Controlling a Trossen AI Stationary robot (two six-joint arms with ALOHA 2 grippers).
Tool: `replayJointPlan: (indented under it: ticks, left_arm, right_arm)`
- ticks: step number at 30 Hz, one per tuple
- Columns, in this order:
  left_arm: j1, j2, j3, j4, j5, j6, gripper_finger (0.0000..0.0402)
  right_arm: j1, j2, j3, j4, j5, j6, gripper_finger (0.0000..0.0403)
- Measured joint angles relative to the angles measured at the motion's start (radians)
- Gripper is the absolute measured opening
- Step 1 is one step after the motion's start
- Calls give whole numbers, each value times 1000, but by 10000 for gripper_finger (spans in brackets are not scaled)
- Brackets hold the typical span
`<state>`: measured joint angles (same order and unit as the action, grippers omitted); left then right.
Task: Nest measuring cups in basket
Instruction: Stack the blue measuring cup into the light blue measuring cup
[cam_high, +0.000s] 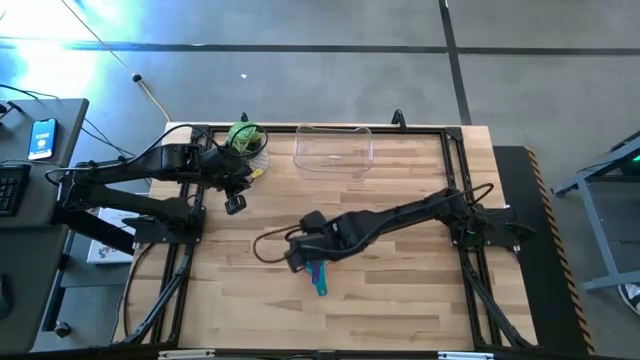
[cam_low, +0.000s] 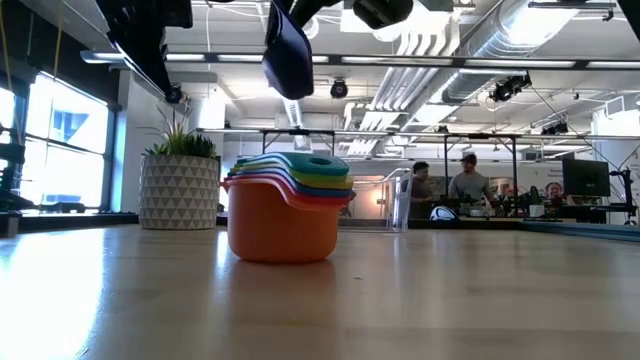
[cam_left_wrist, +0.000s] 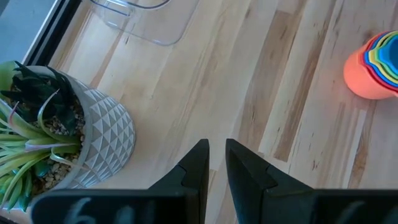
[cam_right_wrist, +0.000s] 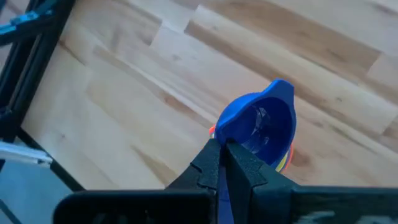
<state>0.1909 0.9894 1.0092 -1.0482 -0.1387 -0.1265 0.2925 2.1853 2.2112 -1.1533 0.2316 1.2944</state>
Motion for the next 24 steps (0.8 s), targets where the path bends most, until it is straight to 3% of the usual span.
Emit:
replayJointPlan:
  ticks: [24]
  left_arm:
    - [0, 0, 0, 0, 2, -1, 44]
  right_arm:
    - [38, 149, -2, 11, -79, -110, 0]
